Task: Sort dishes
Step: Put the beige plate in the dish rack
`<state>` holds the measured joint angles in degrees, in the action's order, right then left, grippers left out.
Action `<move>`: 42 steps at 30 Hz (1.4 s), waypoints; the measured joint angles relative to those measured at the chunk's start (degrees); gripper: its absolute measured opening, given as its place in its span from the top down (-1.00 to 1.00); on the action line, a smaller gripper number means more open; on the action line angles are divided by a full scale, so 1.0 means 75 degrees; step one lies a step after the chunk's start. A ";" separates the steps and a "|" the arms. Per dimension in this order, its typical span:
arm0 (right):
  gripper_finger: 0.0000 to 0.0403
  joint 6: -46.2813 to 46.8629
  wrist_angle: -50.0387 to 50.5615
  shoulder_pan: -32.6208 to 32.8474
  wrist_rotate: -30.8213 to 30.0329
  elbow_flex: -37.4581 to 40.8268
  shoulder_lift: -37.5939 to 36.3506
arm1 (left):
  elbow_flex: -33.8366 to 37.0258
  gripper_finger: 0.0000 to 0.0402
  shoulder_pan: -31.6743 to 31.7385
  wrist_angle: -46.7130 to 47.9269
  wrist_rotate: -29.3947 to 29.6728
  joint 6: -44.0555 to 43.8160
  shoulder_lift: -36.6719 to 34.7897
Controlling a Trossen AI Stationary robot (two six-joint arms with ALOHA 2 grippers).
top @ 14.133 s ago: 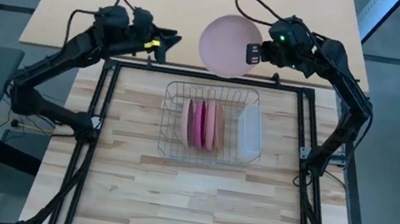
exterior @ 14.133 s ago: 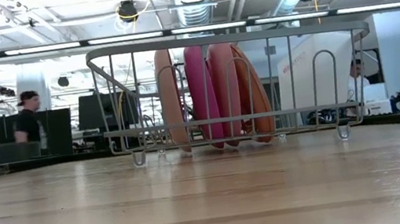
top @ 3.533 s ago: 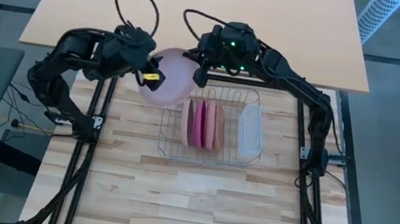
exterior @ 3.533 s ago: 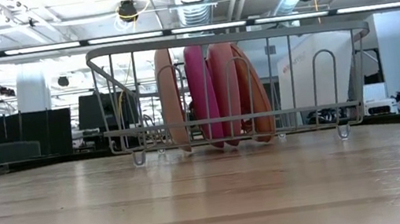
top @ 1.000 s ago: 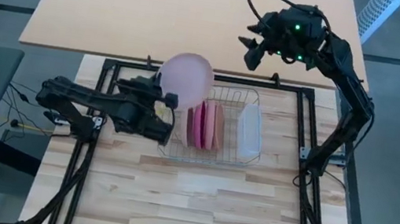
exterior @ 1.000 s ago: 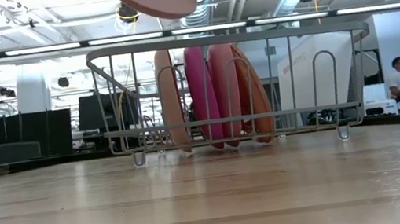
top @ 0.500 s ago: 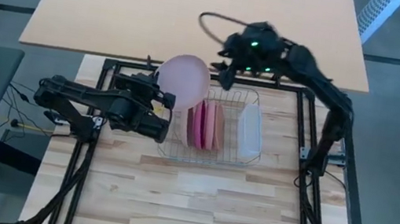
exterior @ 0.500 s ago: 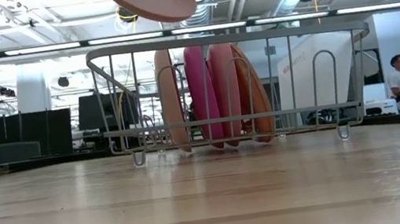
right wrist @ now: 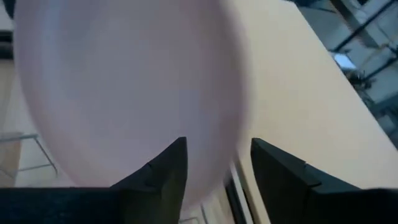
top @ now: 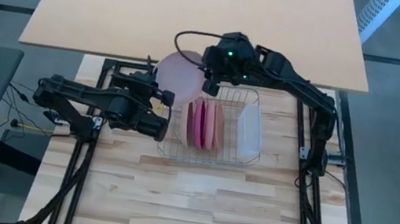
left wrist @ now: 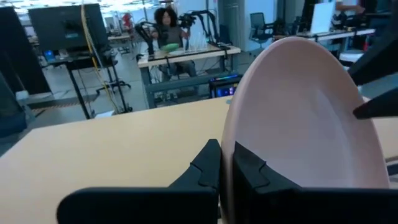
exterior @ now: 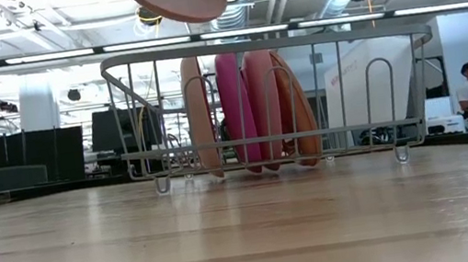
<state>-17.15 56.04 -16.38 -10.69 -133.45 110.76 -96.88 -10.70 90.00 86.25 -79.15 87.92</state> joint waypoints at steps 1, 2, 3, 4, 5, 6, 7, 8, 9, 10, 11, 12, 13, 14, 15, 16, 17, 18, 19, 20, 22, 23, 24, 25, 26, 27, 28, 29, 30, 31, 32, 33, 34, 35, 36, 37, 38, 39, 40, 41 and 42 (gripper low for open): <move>0.19 -0.0109 -0.0008 -0.0003 -0.0019 0.0000 0.0030 | 0.0000 1.00 0.0003 0.0025 0.0004 0.0008 0.0000; 0.22 -0.0166 0.0008 -0.0009 -0.0015 0.0003 0.0038 | 0.0000 1.00 0.0001 0.0025 0.0001 0.0037 0.0000; 0.24 -0.0186 -0.0024 -0.0012 -0.0027 0.0003 0.0041 | 0.0000 1.00 0.0000 -0.0007 0.0041 0.0056 0.0000; 0.26 -0.0186 -0.0146 -0.0015 -0.0141 0.0001 0.0092 | 0.0000 1.00 0.0000 -0.0017 0.0050 0.0090 0.0000; 0.27 -0.0182 -0.0347 -0.0015 -0.0270 -0.0006 0.0118 | 0.0000 1.00 0.0000 0.0003 0.0048 0.0141 0.0000; 0.29 -0.0186 -0.0470 -0.0015 -0.0383 -0.0009 0.0120 | 0.0000 1.00 0.0000 0.0001 0.0049 0.0147 0.0000; 0.31 -0.0191 -0.0498 -0.0015 -0.0424 -0.0007 0.0117 | 0.0000 1.00 0.0000 -0.0009 0.0048 0.0146 0.0000; 0.33 -0.0223 -0.0556 -0.0015 -0.0423 -0.0003 0.0117 | 0.0000 1.00 -0.0005 0.0004 0.0048 0.0146 0.0000; 0.35 -0.0285 -0.0656 -0.0015 -0.0424 -0.0003 0.0117 | 0.0000 1.00 -0.0027 -0.0002 0.0048 0.0146 0.0000; 0.38 -0.0370 -0.0703 -0.0015 -0.0424 -0.0003 0.0111 | 0.0000 1.00 -0.0034 0.0002 0.0053 0.0139 0.0000; 0.41 -0.0475 -0.0703 -0.0015 -0.0424 -0.0003 0.0100 | 0.0000 1.00 -0.0037 0.0001 0.0058 0.0109 0.0000; 0.46 -0.0551 -0.0703 -0.0015 -0.0425 -0.0005 0.0092 | 0.0000 1.00 -0.0039 -0.0002 0.0074 0.0080 0.0003; 0.51 -0.0623 -0.0699 -0.0015 -0.0426 -0.0006 0.0086 | 0.0000 1.00 -0.0042 0.0001 0.0075 0.0064 0.0003; 0.57 -0.0689 -0.0687 -0.0015 -0.0425 -0.0006 0.0085 | 0.0000 1.00 -0.0044 0.0000 0.0077 0.0061 0.0003; 0.64 -0.0735 -0.0682 -0.0012 -0.0424 -0.0006 0.0085 | 0.0000 1.00 -0.0044 0.0002 0.0074 0.0061 0.0003; 0.72 -0.0762 -0.0684 0.0001 -0.0418 -0.0006 0.0088 | 0.0000 1.00 -0.0042 -0.0001 0.0074 0.0060 0.0003; 0.80 -0.0780 -0.0684 0.0016 -0.0416 -0.0006 0.0088 | 0.0000 1.00 -0.0038 0.0006 0.0075 0.0056 0.0006; 0.87 -0.0748 -0.0699 0.0029 -0.0418 -0.0006 0.0088 | 0.0000 1.00 -0.0041 0.0005 0.0074 0.0058 0.0006; 0.92 -0.0718 -0.0727 0.0027 -0.0412 -0.0006 0.0088 | 0.0000 1.00 -0.0044 0.0001 0.0071 0.0064 0.0006; 0.95 -0.0695 -0.0725 0.0023 -0.0396 -0.0006 0.0088 | 0.0000 1.00 -0.0047 -0.0003 0.0048 0.0093 0.0006; 0.95 -0.0696 -0.0706 0.0026 -0.0408 -0.0006 0.0085 | 0.0000 0.96 -0.0020 -0.0014 -0.0172 0.0264 0.0006; 0.95 -0.0736 -0.0714 0.0026 -0.0404 -0.0006 0.0086 | 0.0000 0.93 -0.0018 -0.0016 -0.0388 0.0346 0.0003; 0.96 -0.0846 -0.0732 0.0023 -0.0392 -0.0006 0.0088 | 0.0000 0.88 -0.0018 -0.0010 -0.0686 0.0349 0.0003; 0.97 -0.0993 -0.0758 0.0026 -0.0395 -0.0006 0.0088 | 0.0000 0.83 -0.0040 -0.0020 -0.0943 0.0278 0.0003; 0.97 -0.1177 -0.0751 0.0032 -0.0392 -0.0006 0.0088 | 0.0006 0.77 -0.0082 -0.0027 -0.1197 0.0153 -0.0038; 0.98 -0.1375 -0.0760 0.0030 -0.0382 -0.0010 0.0088 | 0.0009 0.70 -0.0139 -0.0035 -0.1415 0.0031 -0.0100; 0.98 -0.1552 -0.0764 0.0015 -0.0382 -0.0038 0.0088 | 0.0007 0.64 -0.0198 -0.0030 -0.1554 -0.0117 -0.0178; 0.98 -0.1718 -0.0787 0.0009 -0.0389 -0.0060 0.0091 | 0.0006 0.57 -0.0281 -0.0023 -0.1703 -0.0237 -0.0284; 0.98 -0.1862 -0.0794 -0.0004 -0.0379 -0.0085 0.0091 | 0.0006 0.52 -0.0378 -0.0017 -0.1812 -0.0314 -0.0384; 0.99 -0.1981 -0.0804 -0.0023 -0.0364 -0.0120 0.0091 | 0.0003 0.46 -0.0447 -0.0036 -0.1893 -0.0393 -0.0478; 0.99 -0.2109 -0.0828 -0.0046 -0.0347 -0.0148 0.0091 | 0.0003 0.42 -0.0519 -0.0034 -0.1956 -0.0467 -0.0563; 0.99 -0.2220 -0.0865 -0.0053 -0.0346 -0.0173 0.0091 | 0.0003 0.38 -0.0596 -0.0040 -0.2040 -0.0510 -0.0669; 0.99 -0.2375 -0.0925 -0.0057 -0.0369 -0.0181 0.0091 | 0.0003 0.34 -0.0662 -0.0048 -0.2126 -0.0517 -0.0795; 0.99 -0.2603 -0.1025 -0.0038 -0.0466 -0.0184 0.0091 | 0.0003 0.32 -0.0723 -0.0044 -0.2190 -0.0513 -0.0925; 0.99 -0.2884 -0.1169 0.0017 -0.0645 -0.0184 0.0091 | 0.0003 0.30 -0.0788 -0.0035 -0.2283 -0.0513 -0.1071; 0.99 -0.3152 -0.1268 0.0058 -0.0834 -0.0184 0.0091 | 0.0003 0.28 -0.0846 -0.0005 -0.2376 -0.0514 -0.1212; 0.99 -0.3484 -0.1351 0.0090 -0.0961 -0.0188 0.0091 | 0.0003 0.28 -0.0895 0.0019 -0.2454 -0.0547 -0.1353; 1.00 -0.3772 -0.1225 0.0114 -0.1115 -0.0186 0.0088 | 0.0003 0.28 -0.0950 0.0059 -0.2525 -0.0569 -0.1522; 1.00 -0.4124 -0.1336 0.0153 -0.1289 -0.0184 0.0085 | -0.0002 0.27 -0.0995 0.0040 -0.2596 -0.0634 -0.1680; 1.00 -0.4480 -0.1492 0.0181 -0.1504 -0.0184 0.0085 | -0.0006 0.27 -0.1044 0.0037 -0.2669 -0.0708 -0.1834; 1.00 -0.4795 -0.1478 0.0224 -0.1725 -0.0184 0.0085 | -0.0006 0.27 -0.1100 0.0045 -0.2760 -0.0790 -0.1981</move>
<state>-53.11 44.95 -14.70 -23.62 -134.82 111.39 -96.92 -18.95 90.34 65.55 -85.08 73.07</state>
